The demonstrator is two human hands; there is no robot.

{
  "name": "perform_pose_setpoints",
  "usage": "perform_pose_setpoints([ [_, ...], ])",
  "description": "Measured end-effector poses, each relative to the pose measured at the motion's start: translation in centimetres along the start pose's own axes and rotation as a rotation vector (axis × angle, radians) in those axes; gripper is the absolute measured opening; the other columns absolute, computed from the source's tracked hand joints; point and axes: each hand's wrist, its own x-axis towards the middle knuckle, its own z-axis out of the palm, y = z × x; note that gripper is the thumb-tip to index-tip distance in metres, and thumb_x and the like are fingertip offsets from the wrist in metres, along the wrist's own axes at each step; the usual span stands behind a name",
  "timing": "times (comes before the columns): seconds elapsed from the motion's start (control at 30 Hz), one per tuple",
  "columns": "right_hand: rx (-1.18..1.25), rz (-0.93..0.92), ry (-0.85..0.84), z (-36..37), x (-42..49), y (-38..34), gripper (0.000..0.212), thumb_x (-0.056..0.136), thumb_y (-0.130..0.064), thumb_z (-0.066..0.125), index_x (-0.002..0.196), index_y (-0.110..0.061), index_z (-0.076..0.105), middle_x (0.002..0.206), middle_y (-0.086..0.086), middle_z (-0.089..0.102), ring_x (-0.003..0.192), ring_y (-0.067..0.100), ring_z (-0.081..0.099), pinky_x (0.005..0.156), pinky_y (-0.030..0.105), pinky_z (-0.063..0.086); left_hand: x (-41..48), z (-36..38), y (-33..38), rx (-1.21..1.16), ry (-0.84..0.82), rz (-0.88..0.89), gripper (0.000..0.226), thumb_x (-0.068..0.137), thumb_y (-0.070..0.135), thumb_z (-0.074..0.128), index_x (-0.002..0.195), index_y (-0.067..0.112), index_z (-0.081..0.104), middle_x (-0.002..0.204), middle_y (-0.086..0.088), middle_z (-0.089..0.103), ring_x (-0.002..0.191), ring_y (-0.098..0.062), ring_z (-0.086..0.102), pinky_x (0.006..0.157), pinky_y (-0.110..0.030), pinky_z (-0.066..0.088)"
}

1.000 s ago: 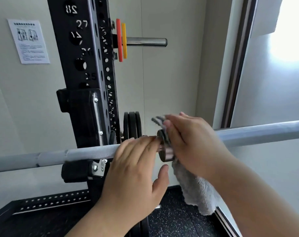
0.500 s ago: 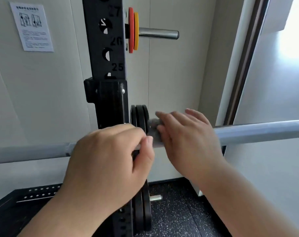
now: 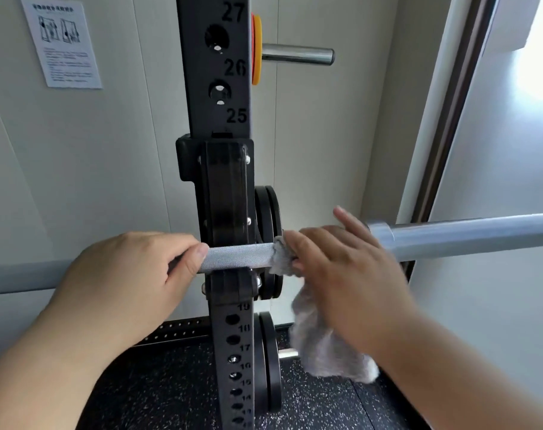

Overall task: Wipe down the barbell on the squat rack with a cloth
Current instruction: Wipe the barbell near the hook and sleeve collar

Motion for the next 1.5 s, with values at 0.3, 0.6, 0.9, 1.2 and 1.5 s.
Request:
perform_pose_setpoints([
  [0.3,-0.116,0.161,0.041,0.6,-0.3,-0.9,0.026,0.099,-0.018,0.055,0.123,-0.013,0.066,0.103,-0.001,0.068,0.095,0.027,0.066,0.124,0.043,0.029,0.5,0.8,-0.3,0.191,0.05,-0.028,0.068,0.099,0.067,0.026,0.05,0.02,0.036,0.039,0.005,0.034,0.036,-0.02,0.04,0.045,-0.023,0.035],
  [0.6,-0.034,0.369,0.118,-0.6,0.5,-2.2,0.034,0.071,-0.007,0.047,0.097,-0.019,0.066,0.086,-0.003,0.069,0.086,0.027,0.07,0.098,0.04,0.034,0.7,0.8,0.3,0.192,0.051,-0.094,0.069,0.099,0.068,0.018,0.05,0.021,0.03,0.038,0.005,0.031,0.034,-0.021,0.036,0.046,-0.025,0.036],
  [0.9,0.074,0.311,0.217,1.4,-0.9,-1.1,0.043,0.087,-0.004,0.048,0.124,-0.006,0.069,0.135,0.01,0.069,0.127,0.026,0.066,0.122,0.042,0.032,0.8,0.6,0.5,0.246,0.023,-0.089,0.069,0.101,0.063,0.022,0.05,0.02,0.038,0.037,0.005,0.032,0.034,-0.018,0.035,0.043,-0.023,0.033],
  [1.2,0.157,0.18,0.218,0.3,-0.7,-0.5,0.049,0.083,-0.002,0.07,0.13,-0.018,0.072,0.14,0.009,0.066,0.129,0.032,0.062,0.109,0.053,0.049,0.5,0.7,0.4,0.262,0.043,-0.091,0.069,0.102,0.061,0.024,0.051,0.018,0.041,0.039,0.004,0.034,0.035,-0.023,0.037,0.044,-0.023,0.031],
  [1.5,0.149,0.257,0.415,2.1,-1.3,-2.5,0.03,0.092,-0.006,0.073,0.121,-0.013,0.077,0.107,0.007,0.069,0.085,0.031,0.057,0.077,0.045,0.053,-0.4,1.3,0.2,0.174,0.196,-0.038,0.071,0.106,0.063,0.025,0.056,0.018,0.05,0.048,0.001,0.04,0.045,-0.032,0.043,0.053,-0.032,0.018],
])
